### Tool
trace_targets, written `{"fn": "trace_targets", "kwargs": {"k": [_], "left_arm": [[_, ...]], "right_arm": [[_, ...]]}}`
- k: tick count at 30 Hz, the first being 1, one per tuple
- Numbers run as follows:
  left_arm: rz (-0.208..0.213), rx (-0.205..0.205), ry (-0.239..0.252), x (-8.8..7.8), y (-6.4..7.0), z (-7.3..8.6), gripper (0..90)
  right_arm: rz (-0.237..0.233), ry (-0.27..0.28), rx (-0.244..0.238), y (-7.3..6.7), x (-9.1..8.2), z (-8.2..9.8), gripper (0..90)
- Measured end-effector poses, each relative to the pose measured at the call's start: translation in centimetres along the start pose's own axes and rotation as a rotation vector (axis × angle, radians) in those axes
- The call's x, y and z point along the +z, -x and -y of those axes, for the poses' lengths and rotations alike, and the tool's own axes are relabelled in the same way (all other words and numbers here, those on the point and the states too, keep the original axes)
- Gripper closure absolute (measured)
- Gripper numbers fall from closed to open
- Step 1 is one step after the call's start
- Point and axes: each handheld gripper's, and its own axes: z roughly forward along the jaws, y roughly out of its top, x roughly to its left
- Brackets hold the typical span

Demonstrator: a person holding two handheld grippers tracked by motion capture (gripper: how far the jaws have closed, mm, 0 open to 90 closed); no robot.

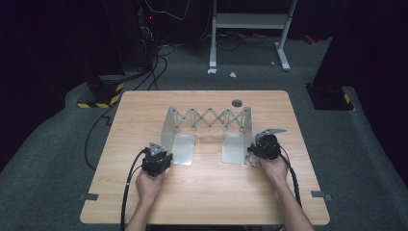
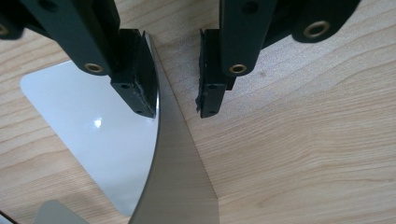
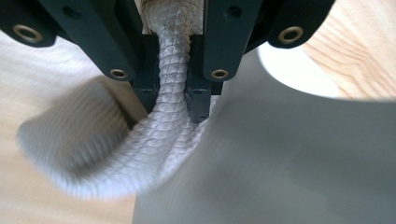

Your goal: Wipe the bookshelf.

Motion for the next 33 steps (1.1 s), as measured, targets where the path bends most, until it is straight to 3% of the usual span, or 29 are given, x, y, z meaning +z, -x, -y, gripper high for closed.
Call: {"fn": "trace_targets", "kwargs": {"k": [4,16,25,29,33], "left_arm": [[0.005,-0.004,0.000,0.0,-0.1,0.0,69.3],[-0.004,-0.001,0.000,0.0,0.1,0.0,69.7],[0.005,0.010,0.000,0.0,0.0,0.0,72.6],[0.005,0.010,0.000,0.0,0.0,0.0,72.6],[0.007,0.008,0.000,0.0,0.0,0.0,72.7]], "right_arm": [[-0.003,0.069,-0.016,-0.4,-2.3,-1.3,80.4],[0.031,0.177,-0.094,-1.4,-7.6,-5.4,80.7],[0.048,0.211,-0.127,-1.7,-9.0,-7.6,80.8],[0.064,0.199,-0.150,-1.8,-9.2,-8.6,80.8],[0.062,0.179,-0.141,-1.3,-8.6,-9.1,80.7]]}}
